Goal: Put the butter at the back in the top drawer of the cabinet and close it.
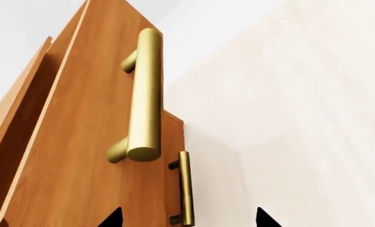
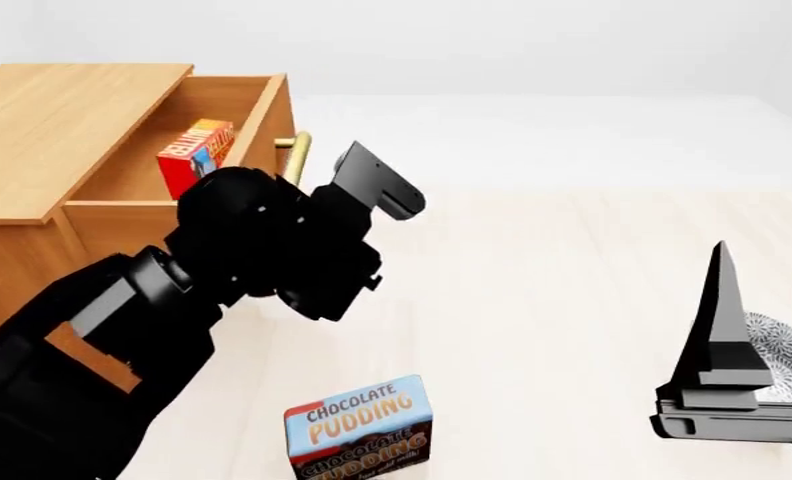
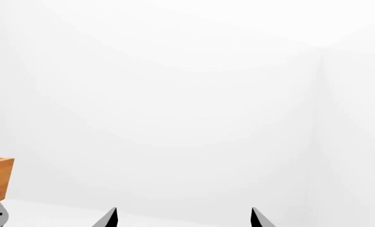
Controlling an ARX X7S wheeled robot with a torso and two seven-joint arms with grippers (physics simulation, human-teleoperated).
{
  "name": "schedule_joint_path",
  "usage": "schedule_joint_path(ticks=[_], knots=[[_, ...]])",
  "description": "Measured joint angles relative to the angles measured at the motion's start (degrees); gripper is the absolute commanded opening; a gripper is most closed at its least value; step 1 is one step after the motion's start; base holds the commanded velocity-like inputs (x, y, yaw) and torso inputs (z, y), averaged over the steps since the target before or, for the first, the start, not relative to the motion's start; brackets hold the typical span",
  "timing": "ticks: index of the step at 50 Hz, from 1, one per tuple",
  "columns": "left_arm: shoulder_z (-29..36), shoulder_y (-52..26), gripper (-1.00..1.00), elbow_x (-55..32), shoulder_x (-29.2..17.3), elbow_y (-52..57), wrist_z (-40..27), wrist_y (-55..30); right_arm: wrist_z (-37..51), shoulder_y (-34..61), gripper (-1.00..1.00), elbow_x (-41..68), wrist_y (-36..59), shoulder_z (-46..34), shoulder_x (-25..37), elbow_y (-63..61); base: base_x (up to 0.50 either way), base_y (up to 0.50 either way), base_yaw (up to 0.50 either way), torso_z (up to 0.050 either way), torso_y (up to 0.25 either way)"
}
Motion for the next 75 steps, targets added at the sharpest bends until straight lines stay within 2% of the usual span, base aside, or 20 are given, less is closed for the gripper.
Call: schedule_joint_path(ticks=[25, 57, 75], knots=[[3.6, -0.6, 1.00, -3.0, -5.7, -4.6, 1.3, 5.1, -0.3, -0.4, 1.00, -1.3, -0.2, -0.3, 0.0, -0.1, 0.00, 0.00, 0.00, 0.000, 0.000], [3.5, -0.6, 1.00, -4.2, -11.7, -5.0, 2.8, 7.3, -1.1, 0.2, 1.00, -0.4, 0.5, 0.6, 0.0, -0.1, 0.00, 0.00, 0.00, 0.000, 0.000], [4.8, -2.1, 1.00, -2.5, -13.8, -8.8, 3.3, 7.9, -1.2, 0.2, 1.00, -0.3, 0.7, 0.8, 0.1, -0.1, 0.00, 0.00, 0.00, 0.000, 0.000]])
